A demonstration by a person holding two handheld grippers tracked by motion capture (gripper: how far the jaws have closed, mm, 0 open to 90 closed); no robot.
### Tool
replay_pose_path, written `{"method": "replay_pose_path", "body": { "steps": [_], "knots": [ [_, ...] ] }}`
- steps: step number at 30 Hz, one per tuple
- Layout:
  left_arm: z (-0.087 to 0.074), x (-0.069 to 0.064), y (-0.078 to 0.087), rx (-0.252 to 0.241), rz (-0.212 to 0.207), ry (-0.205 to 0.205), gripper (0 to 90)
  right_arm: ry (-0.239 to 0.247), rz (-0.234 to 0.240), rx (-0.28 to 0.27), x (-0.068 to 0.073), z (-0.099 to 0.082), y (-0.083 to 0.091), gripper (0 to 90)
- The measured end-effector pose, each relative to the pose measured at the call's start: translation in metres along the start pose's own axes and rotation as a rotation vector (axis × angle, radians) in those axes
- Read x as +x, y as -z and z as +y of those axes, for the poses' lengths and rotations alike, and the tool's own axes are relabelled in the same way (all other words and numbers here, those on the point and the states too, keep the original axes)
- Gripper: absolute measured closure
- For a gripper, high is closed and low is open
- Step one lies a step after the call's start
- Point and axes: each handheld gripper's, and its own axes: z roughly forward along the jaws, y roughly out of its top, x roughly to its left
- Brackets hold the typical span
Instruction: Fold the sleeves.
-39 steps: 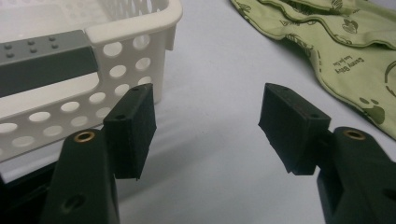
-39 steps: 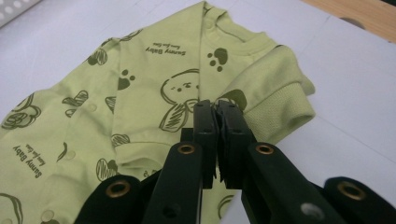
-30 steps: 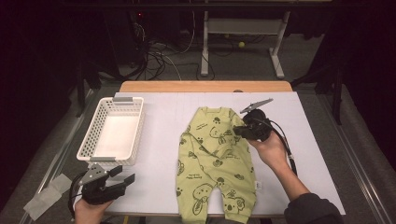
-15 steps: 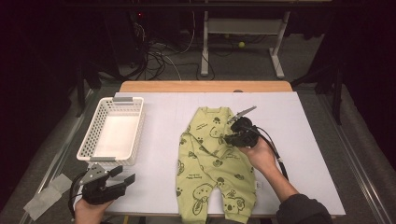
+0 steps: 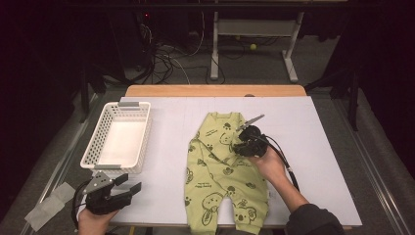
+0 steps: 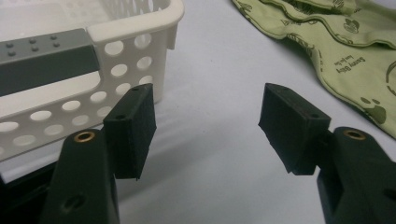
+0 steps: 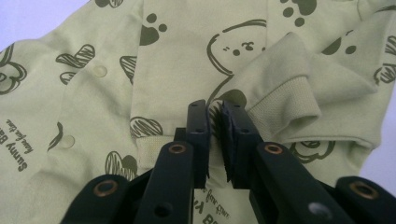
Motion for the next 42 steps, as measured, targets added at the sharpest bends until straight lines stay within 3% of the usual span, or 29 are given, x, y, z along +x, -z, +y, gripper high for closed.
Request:
{"method": "replay_pose_path", "body": {
  "steps": [8, 13, 23, 26, 31, 32, 36, 42],
  "knots": [
    [0.000, 0.000, 0.000, 0.001, -0.002, -0.001, 33.4, -0.033, -0.046, -0.063, -0.004, 0.001, 0.007, 75.5],
    [0.000, 0.000, 0.000, 0.001, -0.003, -0.001, 33.4, -0.071, -0.084, -0.072, -0.012, 0.001, 0.007, 73.8],
    [0.000, 0.000, -0.001, 0.003, -0.004, -0.004, 33.5, -0.148, -0.154, -0.045, -0.032, -0.002, -0.002, 60.6],
    [0.000, 0.000, -0.001, 0.003, -0.004, -0.004, 33.4, -0.191, -0.144, -0.027, -0.041, -0.004, -0.006, 57.0],
    [0.000, 0.000, -0.001, 0.003, -0.005, -0.003, 33.5, -0.220, -0.095, -0.016, -0.045, -0.007, -0.009, 61.8],
    [0.000, 0.000, -0.001, 0.004, -0.005, -0.004, 33.4, -0.223, -0.068, -0.005, -0.045, -0.007, -0.009, 67.9],
    [0.000, 0.000, 0.000, 0.003, -0.005, -0.004, 33.5, -0.194, -0.060, 0.008, -0.043, -0.007, -0.009, 83.9],
    [0.000, 0.000, -0.001, 0.005, -0.005, -0.002, 33.5, -0.149, -0.059, -0.027, -0.036, -0.003, 0.005, 86.4]
  ]
}}
